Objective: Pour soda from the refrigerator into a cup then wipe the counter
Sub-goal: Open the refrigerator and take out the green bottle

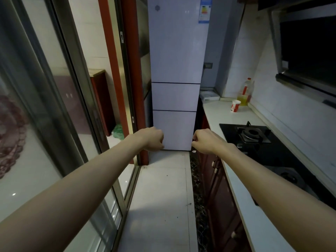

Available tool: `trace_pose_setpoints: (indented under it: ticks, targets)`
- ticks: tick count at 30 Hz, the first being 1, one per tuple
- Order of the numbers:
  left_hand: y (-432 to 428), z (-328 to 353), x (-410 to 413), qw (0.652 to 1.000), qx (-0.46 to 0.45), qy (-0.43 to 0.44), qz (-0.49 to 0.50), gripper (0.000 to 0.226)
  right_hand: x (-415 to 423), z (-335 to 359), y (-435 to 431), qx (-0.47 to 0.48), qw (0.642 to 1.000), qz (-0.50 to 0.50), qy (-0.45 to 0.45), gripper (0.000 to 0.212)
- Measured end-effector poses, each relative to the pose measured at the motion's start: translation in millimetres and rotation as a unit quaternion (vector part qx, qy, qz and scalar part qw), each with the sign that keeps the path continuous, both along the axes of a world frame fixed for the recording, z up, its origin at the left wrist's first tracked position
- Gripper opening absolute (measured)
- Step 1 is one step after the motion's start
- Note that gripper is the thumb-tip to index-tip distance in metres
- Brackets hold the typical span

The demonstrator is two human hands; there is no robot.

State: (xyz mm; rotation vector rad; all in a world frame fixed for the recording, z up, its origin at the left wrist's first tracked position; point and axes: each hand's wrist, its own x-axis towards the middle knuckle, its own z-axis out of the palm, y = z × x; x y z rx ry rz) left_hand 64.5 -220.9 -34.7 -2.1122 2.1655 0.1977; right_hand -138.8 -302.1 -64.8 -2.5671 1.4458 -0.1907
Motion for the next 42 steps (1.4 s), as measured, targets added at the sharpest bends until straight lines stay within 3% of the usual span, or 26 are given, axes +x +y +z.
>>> trace_pose_setpoints:
  ticks: [18,25,30,35,42]
  targets:
    - [-234.5,-8.2,116.5,0.999,-0.007,0.01,-0.032,0.035,120.7,6.2,-199.0,0.006,0.999,-0.026,0.032,0.023]
    - [-323.6,-16.5,136.8,1.0,0.014,0.008,-0.02,0.038,140.6,-5.0,-294.0,0.013,0.999,-0.019,0.031,0.036]
    - [-390.3,-7.6,149.5,1.0,0.019,-0.004,0.002,0.036,150.1,-2.5,-369.2,0.017,0.999,-0.004,0.03,0.026]
    - [-453.0,-4.7,165.7,0.999,0.023,0.003,0.023,0.037,164.7,-0.1,-437.6,0.009,1.0,0.013,0.014,0.034]
    - [-527.8,-16.2,194.5,0.999,0.032,0.004,0.025,0.035,198.5,-12.5,-512.2,0.044,0.999,0.01,0.029,0.023]
